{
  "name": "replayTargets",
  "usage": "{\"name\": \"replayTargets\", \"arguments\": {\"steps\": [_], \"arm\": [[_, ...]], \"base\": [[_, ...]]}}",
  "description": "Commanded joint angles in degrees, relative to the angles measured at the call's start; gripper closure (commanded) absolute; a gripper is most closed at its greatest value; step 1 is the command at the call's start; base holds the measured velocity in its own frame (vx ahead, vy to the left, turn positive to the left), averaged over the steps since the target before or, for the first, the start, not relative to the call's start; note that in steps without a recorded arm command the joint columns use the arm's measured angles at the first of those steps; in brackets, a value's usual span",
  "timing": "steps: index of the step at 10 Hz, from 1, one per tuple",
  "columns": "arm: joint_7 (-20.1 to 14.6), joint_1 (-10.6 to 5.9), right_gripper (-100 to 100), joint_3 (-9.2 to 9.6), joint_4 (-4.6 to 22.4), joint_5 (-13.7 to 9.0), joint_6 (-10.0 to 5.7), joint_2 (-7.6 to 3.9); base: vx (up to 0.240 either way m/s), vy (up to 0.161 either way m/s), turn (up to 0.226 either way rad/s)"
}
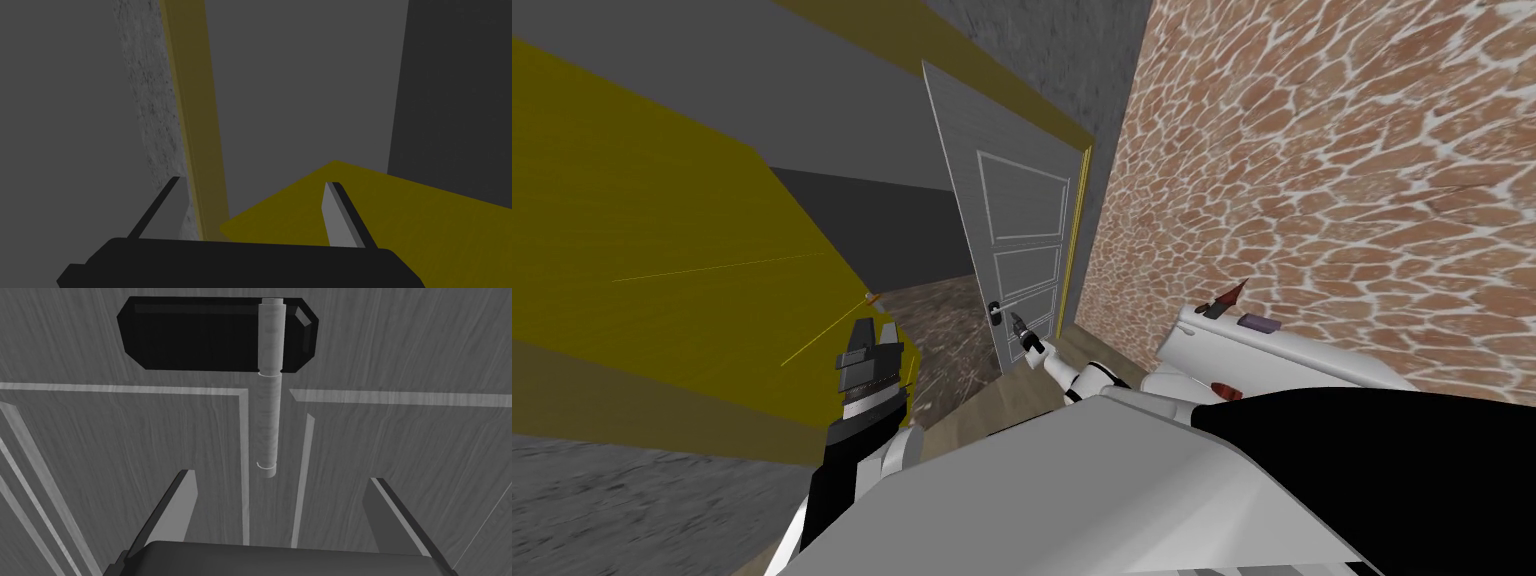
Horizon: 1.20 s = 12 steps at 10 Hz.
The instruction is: Push the door open
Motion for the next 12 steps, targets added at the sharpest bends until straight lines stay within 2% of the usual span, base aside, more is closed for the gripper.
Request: {"name": "replayTargets", "arguments": {"steps": [1,2,5,6,8,10,11,12], "arm": [[0.00,0.00,-100,0.00,0.00,0.00,0.00,0.00],[0.05,-0.10,-100,-0.18,0.23,-0.08,-0.05,-1.69],[0.13,-0.15,-100,-0.45,0.36,-0.18,-0.04,-2.66],[0.16,-0.17,-100,-0.56,0.42,-0.22,-0.03,-2.65],[0.22,-0.20,-100,-0.77,0.52,-0.31,-0.02,-1.94],[0.28,-0.24,-100,-0.98,0.61,-0.39,-0.01,-0.18],[0.34,0.28,-100,-0.86,-0.34,-0.31,0.40,-0.70],[0.34,0.28,100,-0.86,-0.34,-0.31,0.40,-0.70]], "base": [[0.031,-0.024,0.005],[0.115,0.032,0.027],[0.170,0.066,0.020],[0.198,0.082,0.017],[0.196,0.068,0.026],[0.179,0.054,0.023],[0.077,0.033,0.002],[-0.010,-0.005,-0.003]]}}
